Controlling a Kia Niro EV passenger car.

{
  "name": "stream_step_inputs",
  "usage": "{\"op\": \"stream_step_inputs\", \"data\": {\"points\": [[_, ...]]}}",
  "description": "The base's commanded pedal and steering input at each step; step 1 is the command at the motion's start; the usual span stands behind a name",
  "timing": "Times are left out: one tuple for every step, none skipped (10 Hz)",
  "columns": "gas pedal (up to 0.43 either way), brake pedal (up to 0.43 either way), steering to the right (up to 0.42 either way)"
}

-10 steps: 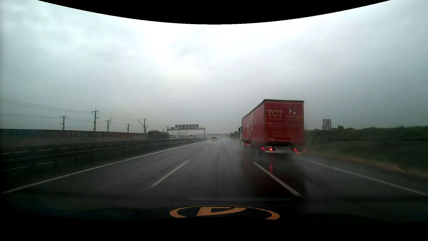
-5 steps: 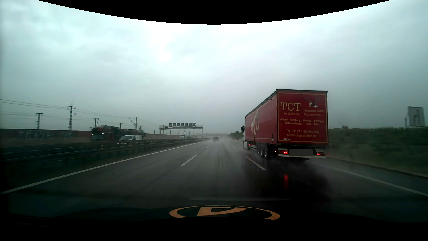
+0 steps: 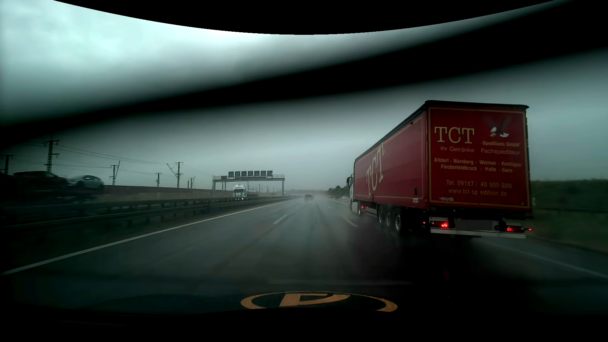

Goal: Follow the waypoints while adhering to traffic rules and regulations

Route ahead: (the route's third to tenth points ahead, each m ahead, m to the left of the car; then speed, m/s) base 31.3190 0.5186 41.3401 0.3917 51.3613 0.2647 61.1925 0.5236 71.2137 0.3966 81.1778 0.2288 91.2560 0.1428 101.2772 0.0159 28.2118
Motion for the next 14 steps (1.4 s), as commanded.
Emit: {"op": "stream_step_inputs", "data": {"points": [[0.13,0.0,-0.003],[0.118,0.0,-0.003],[0.118,0.0,-0.002],[0.13,0.0,-0.003],[0.13,0.0,-0.003],[0.13,0.0,-0.003],[0.138,0.0,-0.003],[0.138,0.0,-0.003],[0.138,0.0,-0.003],[0.15,0.0,-0.002],[0.15,0.0,-0.002],[0.157,0.0,-0.002],[0.169,0.0,-0.002],[0.169,0.0,-0.002]]}}
